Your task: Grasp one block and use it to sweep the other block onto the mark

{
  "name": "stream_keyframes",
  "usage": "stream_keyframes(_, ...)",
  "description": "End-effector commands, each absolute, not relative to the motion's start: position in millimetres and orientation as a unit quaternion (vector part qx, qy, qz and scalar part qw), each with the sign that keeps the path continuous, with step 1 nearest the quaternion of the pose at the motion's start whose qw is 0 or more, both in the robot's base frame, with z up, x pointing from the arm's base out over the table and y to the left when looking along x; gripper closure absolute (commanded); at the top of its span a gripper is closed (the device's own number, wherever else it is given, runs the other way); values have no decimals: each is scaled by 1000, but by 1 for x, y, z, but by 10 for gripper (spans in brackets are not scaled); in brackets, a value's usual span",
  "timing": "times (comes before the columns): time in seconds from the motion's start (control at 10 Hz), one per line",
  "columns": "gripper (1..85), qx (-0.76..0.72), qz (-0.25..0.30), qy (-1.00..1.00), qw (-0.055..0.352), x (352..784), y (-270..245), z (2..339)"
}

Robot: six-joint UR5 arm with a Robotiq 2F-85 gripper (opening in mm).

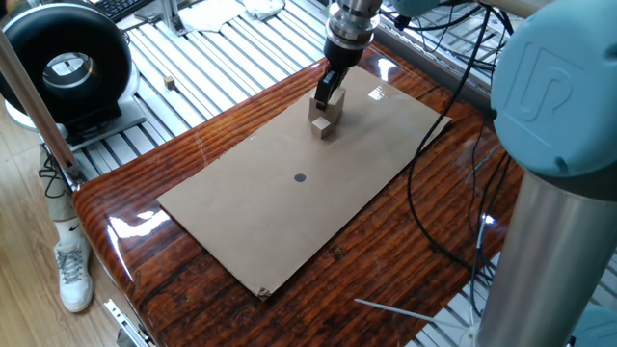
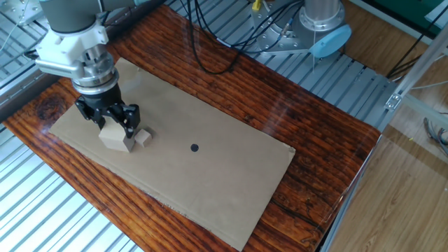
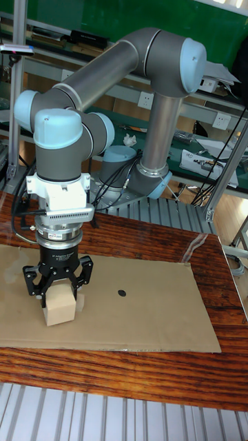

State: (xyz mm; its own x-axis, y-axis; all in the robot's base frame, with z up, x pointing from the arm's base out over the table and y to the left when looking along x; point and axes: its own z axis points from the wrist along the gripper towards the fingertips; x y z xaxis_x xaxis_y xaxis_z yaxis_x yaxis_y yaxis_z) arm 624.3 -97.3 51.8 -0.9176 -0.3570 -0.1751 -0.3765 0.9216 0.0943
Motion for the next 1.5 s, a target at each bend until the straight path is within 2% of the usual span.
stream_keyframes(0.0, 313, -175, 83, 977, 84, 624, -89, 59)
stream_keyframes(1.0, 300, -166, 75, 978, 100, 634, -83, 45)
stream_keyframes(1.4, 237, -163, 69, 978, 108, 638, -84, 44)
